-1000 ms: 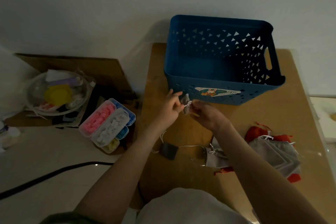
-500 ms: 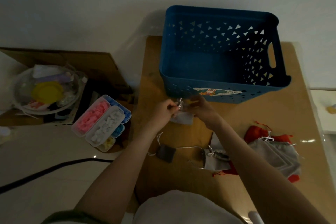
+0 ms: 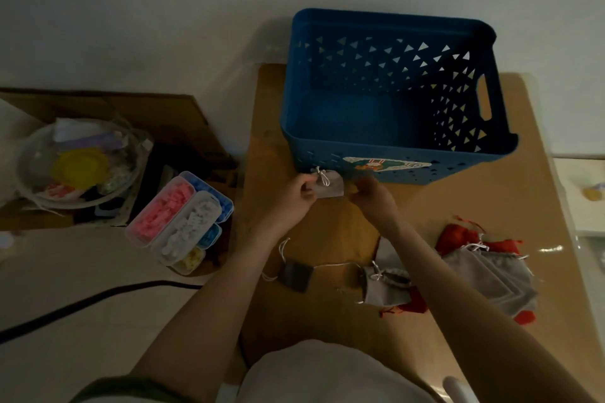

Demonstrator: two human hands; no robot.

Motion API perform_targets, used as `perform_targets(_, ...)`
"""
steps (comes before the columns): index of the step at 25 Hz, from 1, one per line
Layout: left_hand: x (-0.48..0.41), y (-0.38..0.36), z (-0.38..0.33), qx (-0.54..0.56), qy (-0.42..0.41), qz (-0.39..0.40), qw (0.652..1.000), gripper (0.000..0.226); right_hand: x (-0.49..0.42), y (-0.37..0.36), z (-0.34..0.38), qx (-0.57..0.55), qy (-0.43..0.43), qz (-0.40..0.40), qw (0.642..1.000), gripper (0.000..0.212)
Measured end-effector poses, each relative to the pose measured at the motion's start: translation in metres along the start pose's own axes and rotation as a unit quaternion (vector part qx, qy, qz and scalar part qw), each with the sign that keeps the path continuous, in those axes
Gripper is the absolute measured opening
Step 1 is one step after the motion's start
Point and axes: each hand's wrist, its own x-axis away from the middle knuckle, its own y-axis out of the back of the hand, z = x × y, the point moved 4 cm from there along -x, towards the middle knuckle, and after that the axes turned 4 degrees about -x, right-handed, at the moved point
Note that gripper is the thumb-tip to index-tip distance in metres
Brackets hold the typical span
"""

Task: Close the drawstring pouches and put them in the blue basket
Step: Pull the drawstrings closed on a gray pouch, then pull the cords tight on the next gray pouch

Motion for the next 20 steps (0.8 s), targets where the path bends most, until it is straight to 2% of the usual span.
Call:
perform_targets(2,0.000,-0.001,-0.001,-0.028,-0.006,0.006,1.000,0.041,0.006,0.011,-0.020,0.143,-0.064,0.038,0.987,0.049)
perform_targets(4,0.001,-0.002,-0.001,-0.069,-0.013,-0.020,0.997,0.040,0.020,0.025,-0.042,0.284,-0.146,0.097,0.943,0.069)
perform_targets(6,0.005,-0.002,-0.003,-0.112,0.000,-0.070,0.991,0.037,0.039,0.036,-0.060,0.375,-0.175,0.141,0.899,0.068)
perform_targets(7,0.009,-0.002,-0.004,-0.131,0.012,-0.088,0.987,0.035,0.046,0.038,-0.067,0.390,-0.179,0.151,0.890,0.061)
perform_targets(9,0.019,-0.009,-0.007,-0.157,0.024,-0.079,0.984,0.035,0.058,0.039,-0.079,0.382,-0.180,0.141,0.895,0.054)
perform_targets(13,0.037,-0.028,-0.005,-0.140,0.030,-0.019,0.989,0.028,0.067,0.034,-0.095,0.330,-0.179,0.083,0.923,0.069)
perform_targets(17,0.058,-0.044,-0.002,-0.108,0.032,0.027,0.993,0.022,0.078,0.026,-0.106,0.369,-0.150,0.099,0.912,0.043)
perform_targets(20,0.069,-0.047,0.002,-0.110,0.035,0.049,0.992,0.023,0.083,0.022,-0.100,0.371,-0.131,0.114,0.912,0.041)
